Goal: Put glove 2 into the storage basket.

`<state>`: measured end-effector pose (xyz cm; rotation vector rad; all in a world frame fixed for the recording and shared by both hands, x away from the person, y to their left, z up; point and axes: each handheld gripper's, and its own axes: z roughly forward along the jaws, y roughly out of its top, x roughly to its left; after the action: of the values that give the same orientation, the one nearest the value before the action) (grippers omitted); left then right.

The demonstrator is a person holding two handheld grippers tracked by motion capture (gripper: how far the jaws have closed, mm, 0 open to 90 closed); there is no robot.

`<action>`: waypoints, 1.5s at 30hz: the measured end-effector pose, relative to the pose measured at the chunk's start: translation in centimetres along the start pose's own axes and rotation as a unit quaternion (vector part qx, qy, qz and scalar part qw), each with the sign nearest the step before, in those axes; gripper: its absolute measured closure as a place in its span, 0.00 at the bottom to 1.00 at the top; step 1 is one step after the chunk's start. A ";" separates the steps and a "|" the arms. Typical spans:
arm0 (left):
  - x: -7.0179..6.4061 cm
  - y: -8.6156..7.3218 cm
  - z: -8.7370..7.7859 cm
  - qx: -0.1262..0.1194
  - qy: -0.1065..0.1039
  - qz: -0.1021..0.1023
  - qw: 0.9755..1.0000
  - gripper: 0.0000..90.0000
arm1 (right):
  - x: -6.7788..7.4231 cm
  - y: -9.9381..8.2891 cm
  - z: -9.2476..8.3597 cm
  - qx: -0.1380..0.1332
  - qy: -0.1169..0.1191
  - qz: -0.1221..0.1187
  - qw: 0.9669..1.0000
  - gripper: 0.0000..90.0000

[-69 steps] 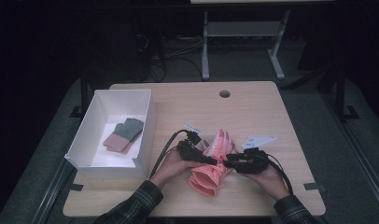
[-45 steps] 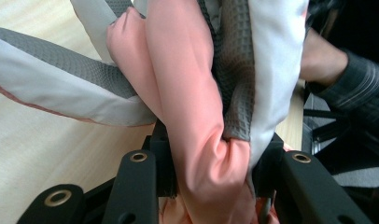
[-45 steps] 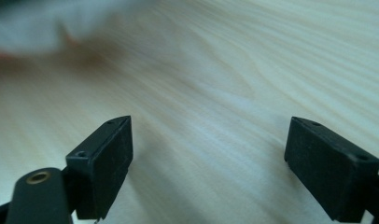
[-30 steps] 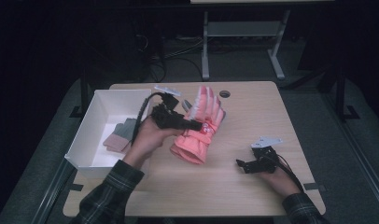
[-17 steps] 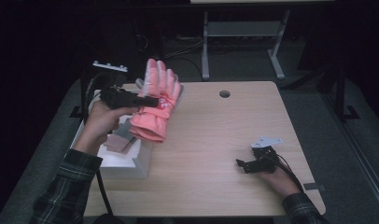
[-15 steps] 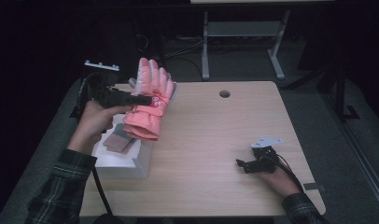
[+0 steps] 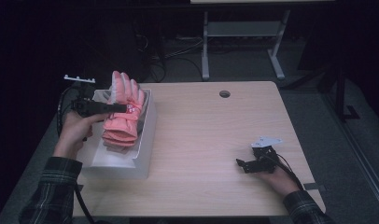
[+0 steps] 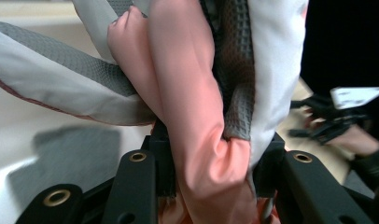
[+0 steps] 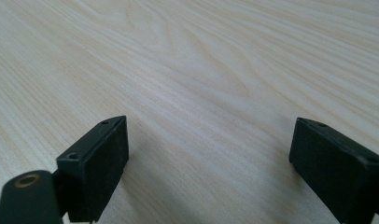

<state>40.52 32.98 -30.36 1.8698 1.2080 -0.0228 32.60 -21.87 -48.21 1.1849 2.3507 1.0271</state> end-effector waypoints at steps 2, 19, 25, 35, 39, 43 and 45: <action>0.8 -0.6 1.1 0.020 0.004 -0.008 1.000 0.67 | 0.0 0.0 0.0 0.000 0.000 0.000 1.000 0.12; 4.4 -4.1 8.0 0.103 0.021 -0.023 0.994 0.65 | 0.0 0.0 0.1 0.001 0.000 -0.002 1.000 0.11; 4.9 -4.8 8.4 0.093 0.017 -0.032 0.995 0.61 | 0.0 0.0 0.1 0.001 -0.001 -0.001 1.000 0.11; 3.8 -3.4 5.6 0.057 0.072 -0.006 0.996 0.14 | 0.0 0.0 0.1 0.001 -0.001 0.000 1.000 0.11; 2.6 -2.3 3.4 0.034 0.074 0.014 0.997 0.14 | 0.0 0.0 0.1 0.001 -0.001 0.000 1.000 0.11; 0.4 -1.1 1.9 0.012 0.071 0.046 0.996 0.14 | 0.0 0.0 0.1 0.001 -0.001 0.000 1.000 0.11; -1.1 -0.5 1.5 -0.002 0.066 0.065 0.996 0.14 | 0.0 0.0 0.1 0.002 -0.001 0.000 1.000 0.11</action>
<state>40.18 31.23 -31.08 1.9689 1.1696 0.1763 32.63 -21.79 -48.23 1.1878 2.3518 1.0221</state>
